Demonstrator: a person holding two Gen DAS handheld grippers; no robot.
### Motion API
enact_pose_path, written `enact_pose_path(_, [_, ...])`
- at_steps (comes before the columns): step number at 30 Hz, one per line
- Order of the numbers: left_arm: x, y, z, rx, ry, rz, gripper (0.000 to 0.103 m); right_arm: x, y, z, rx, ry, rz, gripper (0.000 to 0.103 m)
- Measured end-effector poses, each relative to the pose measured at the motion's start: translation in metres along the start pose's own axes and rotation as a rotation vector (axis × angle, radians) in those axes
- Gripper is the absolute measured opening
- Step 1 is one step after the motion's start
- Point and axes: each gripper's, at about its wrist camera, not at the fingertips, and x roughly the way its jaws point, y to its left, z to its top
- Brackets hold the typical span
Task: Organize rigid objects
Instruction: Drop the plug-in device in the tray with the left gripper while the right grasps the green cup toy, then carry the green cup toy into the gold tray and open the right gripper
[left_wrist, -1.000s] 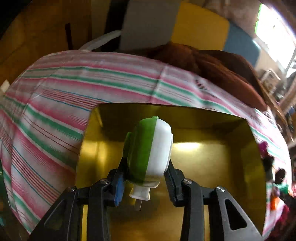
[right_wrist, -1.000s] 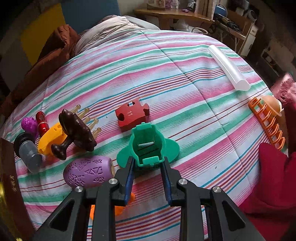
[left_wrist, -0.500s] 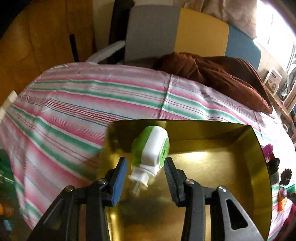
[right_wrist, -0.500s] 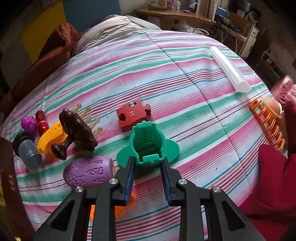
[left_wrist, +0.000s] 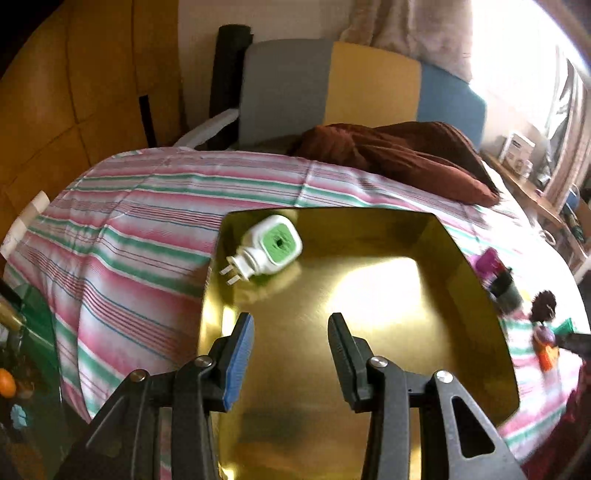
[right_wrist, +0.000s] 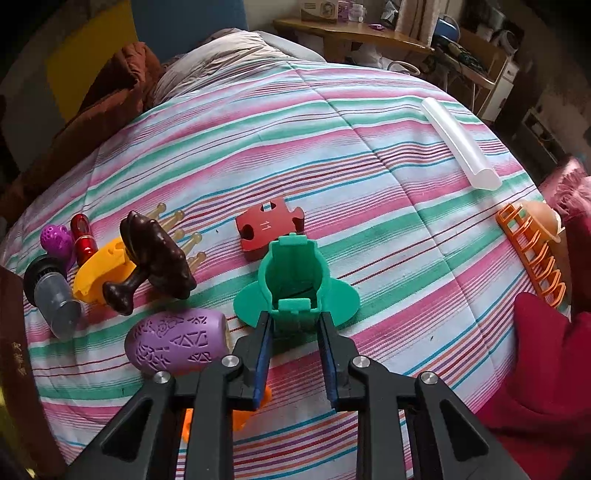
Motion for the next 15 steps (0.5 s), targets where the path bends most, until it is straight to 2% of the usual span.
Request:
enact_pose_path(9, [-0.029, -0.033, -0.025, 0.102, -0.02, -0.029, 0.042, -0.003, -0.001, 0.0, 0.01, -0.012, 0.006, 0.022])
enact_pose_path(15, [-0.032, -0.038, -0.035, 0.122, -0.009, -0.036, 0.042, -0.004, 0.001, -0.001, -0.003, -0.013, 0.007, 0.022])
